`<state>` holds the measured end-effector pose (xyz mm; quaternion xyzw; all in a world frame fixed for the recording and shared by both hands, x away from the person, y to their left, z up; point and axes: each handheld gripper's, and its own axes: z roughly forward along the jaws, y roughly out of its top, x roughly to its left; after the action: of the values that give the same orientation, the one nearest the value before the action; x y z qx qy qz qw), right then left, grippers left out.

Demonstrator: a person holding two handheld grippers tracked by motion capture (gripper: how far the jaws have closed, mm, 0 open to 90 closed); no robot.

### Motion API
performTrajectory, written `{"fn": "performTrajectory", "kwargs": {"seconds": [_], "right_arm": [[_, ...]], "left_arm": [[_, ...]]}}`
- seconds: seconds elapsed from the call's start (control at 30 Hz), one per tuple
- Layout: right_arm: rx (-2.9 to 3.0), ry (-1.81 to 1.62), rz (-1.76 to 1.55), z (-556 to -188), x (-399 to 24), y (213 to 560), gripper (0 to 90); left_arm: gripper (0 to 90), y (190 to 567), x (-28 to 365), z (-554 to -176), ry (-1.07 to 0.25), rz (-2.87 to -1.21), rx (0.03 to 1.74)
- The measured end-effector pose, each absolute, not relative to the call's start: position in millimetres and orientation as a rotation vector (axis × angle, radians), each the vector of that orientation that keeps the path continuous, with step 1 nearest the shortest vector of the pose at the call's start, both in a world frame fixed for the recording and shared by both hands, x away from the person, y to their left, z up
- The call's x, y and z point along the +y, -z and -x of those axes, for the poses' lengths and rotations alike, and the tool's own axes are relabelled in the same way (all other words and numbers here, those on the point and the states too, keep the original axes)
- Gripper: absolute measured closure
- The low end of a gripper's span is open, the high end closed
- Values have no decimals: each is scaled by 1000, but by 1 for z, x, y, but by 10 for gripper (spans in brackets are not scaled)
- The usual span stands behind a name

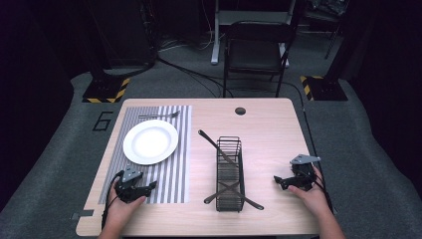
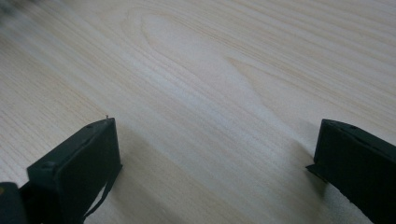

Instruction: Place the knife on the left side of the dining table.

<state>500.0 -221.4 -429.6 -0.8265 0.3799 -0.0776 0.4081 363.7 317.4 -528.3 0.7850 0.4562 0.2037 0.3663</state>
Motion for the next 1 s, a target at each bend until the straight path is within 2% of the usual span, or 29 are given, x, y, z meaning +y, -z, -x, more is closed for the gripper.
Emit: {"fn": "performTrajectory", "kwargs": {"seconds": [0.7, 0.93, 1.0], "right_arm": [[965, 198, 2081, -500, -222, 430, 0], [961, 200, 2088, -500, -221, 430, 0], [962, 200, 2087, -500, -221, 430, 0]], "left_arm": [[313, 528, 318, -364, -519, -2018, 1174], [341, 528, 319, -362, -504, -1992, 1189], [387, 525, 320, -362, -470, -1971, 1207]]}}
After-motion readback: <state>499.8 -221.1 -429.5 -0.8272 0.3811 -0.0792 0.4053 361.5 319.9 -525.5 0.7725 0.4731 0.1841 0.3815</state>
